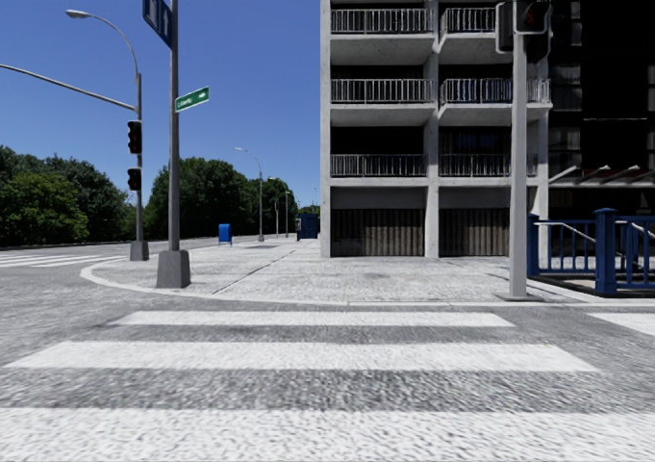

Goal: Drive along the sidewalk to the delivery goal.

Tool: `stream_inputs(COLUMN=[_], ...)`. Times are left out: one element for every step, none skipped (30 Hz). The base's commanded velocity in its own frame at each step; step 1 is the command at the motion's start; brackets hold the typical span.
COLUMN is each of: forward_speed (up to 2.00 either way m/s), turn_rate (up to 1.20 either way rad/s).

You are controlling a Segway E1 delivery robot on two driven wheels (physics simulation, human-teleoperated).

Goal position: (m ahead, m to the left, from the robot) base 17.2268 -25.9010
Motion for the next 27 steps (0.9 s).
stream_inputs(forward_speed=[2.00,2.00,2.00,2.00,2.00,2.00,2.00,2.00,2.00,2.00,2.00,2.00,2.00,2.00,2.00,2.00,2.00,2.00,2.00,2.00,2.00,2.00,2.00,2.00,2.00,2.00,2.00], turn_rate=[0.00,0.00,0.00,0.00,0.00,0.00,0.00,0.00,0.00,0.00,0.00,0.00,0.00,0.00,0.00,0.00,0.00,0.00,0.00,-0.09,-0.15,-0.15,-0.20,-0.24,-0.28,-0.28,-0.30])
